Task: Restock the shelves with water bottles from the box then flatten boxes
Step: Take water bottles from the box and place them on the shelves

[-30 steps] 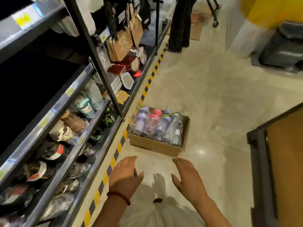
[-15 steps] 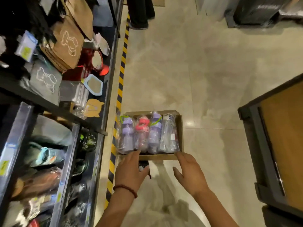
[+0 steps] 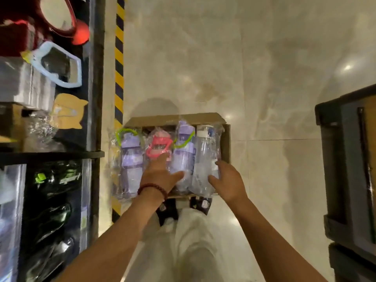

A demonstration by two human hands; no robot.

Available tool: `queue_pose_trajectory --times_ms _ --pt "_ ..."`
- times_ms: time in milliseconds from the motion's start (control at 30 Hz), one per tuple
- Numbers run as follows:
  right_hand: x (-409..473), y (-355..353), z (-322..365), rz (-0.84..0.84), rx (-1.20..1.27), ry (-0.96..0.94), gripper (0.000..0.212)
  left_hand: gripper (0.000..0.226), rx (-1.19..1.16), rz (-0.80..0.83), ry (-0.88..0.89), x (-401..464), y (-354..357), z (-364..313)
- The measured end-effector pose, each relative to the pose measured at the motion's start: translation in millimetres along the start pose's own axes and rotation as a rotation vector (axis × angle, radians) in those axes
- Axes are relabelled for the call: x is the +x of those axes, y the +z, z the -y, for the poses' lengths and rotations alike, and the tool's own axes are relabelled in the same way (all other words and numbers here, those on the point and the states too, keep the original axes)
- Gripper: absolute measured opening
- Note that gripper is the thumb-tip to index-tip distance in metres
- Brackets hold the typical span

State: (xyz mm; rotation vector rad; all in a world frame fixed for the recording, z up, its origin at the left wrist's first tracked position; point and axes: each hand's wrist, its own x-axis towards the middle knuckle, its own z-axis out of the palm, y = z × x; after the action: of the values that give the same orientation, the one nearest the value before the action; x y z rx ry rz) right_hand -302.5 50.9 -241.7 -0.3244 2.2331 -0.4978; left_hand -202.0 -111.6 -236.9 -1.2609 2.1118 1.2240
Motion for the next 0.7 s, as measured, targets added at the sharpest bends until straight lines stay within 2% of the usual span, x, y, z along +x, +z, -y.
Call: queue_pose_trajectory --times_ms 133,200,333,567,633,700 --pt "57 21 -28 -0.005 0.068 0.089 0.019 0.077 0.014 0.090 -0.075 56 41 16" --pt "78 34 -40 0.009 0.106 0.117 0.028 0.075 0.011 0.054 -0.063 77 60 24" --pt "100 55 -50 0.023 0.201 0.143 0.050 0.087 0.036 -0.044 0.015 98 82 30" --pt "134 79 -58 0.048 0.456 0.215 0.054 0.091 0.122 -0.143 -0.142 124 114 27" --pt "145 81 -60 0.026 0.517 0.251 0.043 0.092 0.070 -0.133 -0.186 128 124 22" --pt "155 82 -63 -0.005 0.577 0.290 0.044 0.088 -0.030 -0.097 -0.239 134 133 17"
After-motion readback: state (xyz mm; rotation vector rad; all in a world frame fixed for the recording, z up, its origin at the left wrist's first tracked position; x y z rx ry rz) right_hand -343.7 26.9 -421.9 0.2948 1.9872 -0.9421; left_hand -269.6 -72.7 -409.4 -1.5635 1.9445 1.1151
